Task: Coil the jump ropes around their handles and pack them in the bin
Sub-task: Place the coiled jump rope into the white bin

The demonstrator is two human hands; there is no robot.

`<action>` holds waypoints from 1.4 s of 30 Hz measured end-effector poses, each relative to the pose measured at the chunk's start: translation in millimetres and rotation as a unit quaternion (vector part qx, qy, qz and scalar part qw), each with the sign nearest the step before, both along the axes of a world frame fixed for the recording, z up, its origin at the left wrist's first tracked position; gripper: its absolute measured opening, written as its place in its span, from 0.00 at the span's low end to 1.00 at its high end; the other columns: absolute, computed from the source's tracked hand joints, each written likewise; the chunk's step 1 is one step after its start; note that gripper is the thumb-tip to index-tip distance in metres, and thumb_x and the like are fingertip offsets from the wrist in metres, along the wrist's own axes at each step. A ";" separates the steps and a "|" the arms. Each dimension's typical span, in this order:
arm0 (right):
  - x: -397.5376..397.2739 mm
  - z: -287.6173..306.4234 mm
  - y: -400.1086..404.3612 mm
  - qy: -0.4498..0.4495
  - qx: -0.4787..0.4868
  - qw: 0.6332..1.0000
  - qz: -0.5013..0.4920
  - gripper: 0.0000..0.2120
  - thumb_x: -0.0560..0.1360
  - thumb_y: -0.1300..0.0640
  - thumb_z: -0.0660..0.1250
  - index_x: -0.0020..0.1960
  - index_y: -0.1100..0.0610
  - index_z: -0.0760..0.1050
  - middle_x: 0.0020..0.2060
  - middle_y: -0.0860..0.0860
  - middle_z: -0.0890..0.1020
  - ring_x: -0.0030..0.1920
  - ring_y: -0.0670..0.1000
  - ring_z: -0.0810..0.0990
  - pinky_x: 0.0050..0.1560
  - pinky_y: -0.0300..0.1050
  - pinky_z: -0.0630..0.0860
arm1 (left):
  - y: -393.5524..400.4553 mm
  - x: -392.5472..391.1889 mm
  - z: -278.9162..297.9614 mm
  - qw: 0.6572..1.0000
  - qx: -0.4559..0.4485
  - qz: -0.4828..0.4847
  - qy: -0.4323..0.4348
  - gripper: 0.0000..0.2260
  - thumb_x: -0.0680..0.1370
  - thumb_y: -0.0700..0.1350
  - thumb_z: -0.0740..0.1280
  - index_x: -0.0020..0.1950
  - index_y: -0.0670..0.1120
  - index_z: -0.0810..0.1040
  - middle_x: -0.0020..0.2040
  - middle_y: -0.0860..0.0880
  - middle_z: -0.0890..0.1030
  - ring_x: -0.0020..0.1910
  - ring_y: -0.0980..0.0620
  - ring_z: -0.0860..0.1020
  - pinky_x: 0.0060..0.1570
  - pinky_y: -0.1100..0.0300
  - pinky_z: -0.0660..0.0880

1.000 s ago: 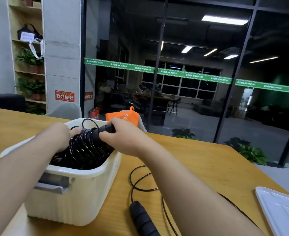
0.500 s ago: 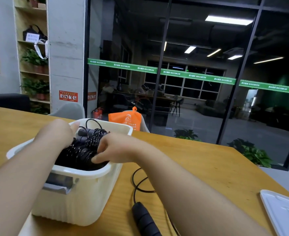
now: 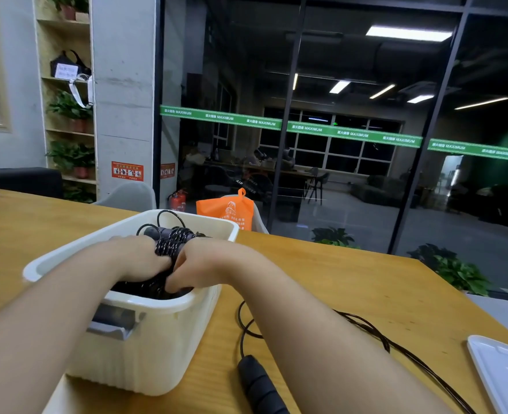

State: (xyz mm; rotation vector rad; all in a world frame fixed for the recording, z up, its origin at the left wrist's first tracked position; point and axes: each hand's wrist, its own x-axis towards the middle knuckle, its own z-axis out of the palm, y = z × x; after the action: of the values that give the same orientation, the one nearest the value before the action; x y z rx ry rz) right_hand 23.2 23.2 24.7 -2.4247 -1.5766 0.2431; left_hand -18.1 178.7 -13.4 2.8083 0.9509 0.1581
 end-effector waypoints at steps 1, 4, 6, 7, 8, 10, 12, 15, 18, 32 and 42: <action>-1.6 0.8 -0.1 -0.004 -0.007 1.000 0.004 0.12 0.75 0.54 0.67 0.34 0.48 0.71 0.32 0.41 0.67 0.36 0.44 0.69 0.33 0.36 0.64 | -0.7 0.2 0.0 1.000 0.024 -0.003 0.015 0.15 0.78 0.54 0.58 0.57 0.47 0.76 0.52 0.47 0.80 0.51 0.48 0.76 0.58 0.56 0.71; -5.3 2.7 1.4 -0.036 -0.039 0.998 0.014 0.17 0.74 0.50 0.69 0.33 0.46 0.63 0.32 0.39 0.63 0.32 0.40 0.62 0.32 0.33 0.61 | -2.1 1.9 -0.2 0.999 0.044 0.002 0.025 0.14 0.79 0.52 0.58 0.60 0.46 0.75 0.53 0.47 0.80 0.53 0.47 0.77 0.59 0.55 0.72; -3.9 1.7 8.5 -0.042 -0.055 0.998 0.000 0.18 0.74 0.51 0.70 0.34 0.47 0.62 0.32 0.40 0.62 0.31 0.42 0.62 0.35 0.37 0.65 | -0.1 3.5 -2.0 0.999 0.040 0.004 0.014 0.16 0.79 0.53 0.58 0.61 0.46 0.74 0.53 0.47 0.80 0.52 0.47 0.77 0.59 0.54 0.72; -3.3 0.4 12.6 -0.044 -0.055 0.997 -0.009 0.18 0.73 0.53 0.71 0.33 0.49 0.63 0.31 0.41 0.63 0.31 0.43 0.64 0.38 0.40 0.67 | 1.8 5.0 -3.3 0.999 0.037 0.004 0.004 0.17 0.79 0.55 0.58 0.61 0.46 0.74 0.52 0.47 0.80 0.51 0.47 0.77 0.59 0.54 0.72; -2.1 -1.4 16.1 -0.044 -0.049 0.998 -0.017 0.18 0.73 0.54 0.71 0.32 0.50 0.64 0.31 0.43 0.65 0.33 0.46 0.67 0.38 0.42 0.68 | 1.6 5.8 -3.5 0.999 0.035 0.007 -0.008 0.18 0.80 0.56 0.58 0.60 0.44 0.74 0.50 0.47 0.79 0.49 0.47 0.76 0.57 0.55 0.72; -0.4 -3.5 18.7 -0.039 -0.035 0.998 -0.034 0.15 0.73 0.57 0.69 0.34 0.53 0.66 0.32 0.48 0.70 0.39 0.53 0.73 0.35 0.43 0.68 | -2.4 6.0 -1.5 0.998 0.046 0.011 -0.041 0.16 0.80 0.55 0.58 0.53 0.43 0.74 0.44 0.47 0.76 0.45 0.47 0.74 0.52 0.58 0.71; 2.0 -5.9 19.2 -0.033 -0.005 0.999 -0.043 0.10 0.75 0.62 0.64 0.39 0.54 0.65 0.33 0.49 0.69 0.41 0.55 0.72 0.38 0.45 0.69 | -9.2 4.7 1.6 0.995 0.058 0.015 -0.079 0.15 0.81 0.54 0.58 0.42 0.44 0.70 0.39 0.47 0.73 0.42 0.48 0.72 0.45 0.59 0.67; -1.4 -5.0 17.1 -0.048 0.002 0.997 -0.056 0.14 0.76 0.65 0.60 0.37 0.52 0.60 0.33 0.48 0.66 0.37 0.53 0.69 0.45 0.47 0.68 | -16.6 0.7 6.6 0.992 0.075 0.017 -0.095 0.18 0.81 0.53 0.57 0.35 0.46 0.65 0.35 0.48 0.71 0.42 0.48 0.70 0.42 0.59 0.64; -2.0 -4.4 18.9 -0.074 -0.028 0.995 -0.068 0.17 0.76 0.65 0.61 0.35 0.52 0.58 0.32 0.50 0.64 0.31 0.50 0.62 0.42 0.48 0.67 | -15.8 0.1 5.6 0.994 0.051 0.000 -0.097 0.13 0.82 0.54 0.57 0.40 0.49 0.65 0.40 0.46 0.74 0.43 0.47 0.71 0.43 0.59 0.65; 1.9 -1.9 20.6 -0.082 -0.062 0.994 -0.034 0.10 0.78 0.59 0.64 0.41 0.52 0.65 0.33 0.48 0.66 0.45 0.55 0.70 0.40 0.45 0.70 | -29.4 -2.8 17.5 0.989 0.115 -0.079 0.038 0.13 0.82 0.51 0.49 0.49 0.49 0.71 0.53 0.48 0.75 0.54 0.48 0.71 0.47 0.60 0.60; 19.2 -33.5 -70.4 0.063 0.223 0.968 -0.092 0.17 0.80 0.52 0.60 0.68 0.52 0.71 0.66 0.46 0.74 0.58 0.45 0.74 0.51 0.36 0.72 | -33.3 -2.2 15.1 0.986 0.151 -0.049 0.049 0.12 0.81 0.55 0.56 0.39 0.54 0.65 0.48 0.52 0.70 0.55 0.49 0.68 0.52 0.55 0.66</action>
State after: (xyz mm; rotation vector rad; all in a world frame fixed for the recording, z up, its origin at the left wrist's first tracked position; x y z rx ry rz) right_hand 42.4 -47.1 -8.9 -2.1335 -1.1892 0.0035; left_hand -20.3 145.4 1.7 3.1599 0.8691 0.1658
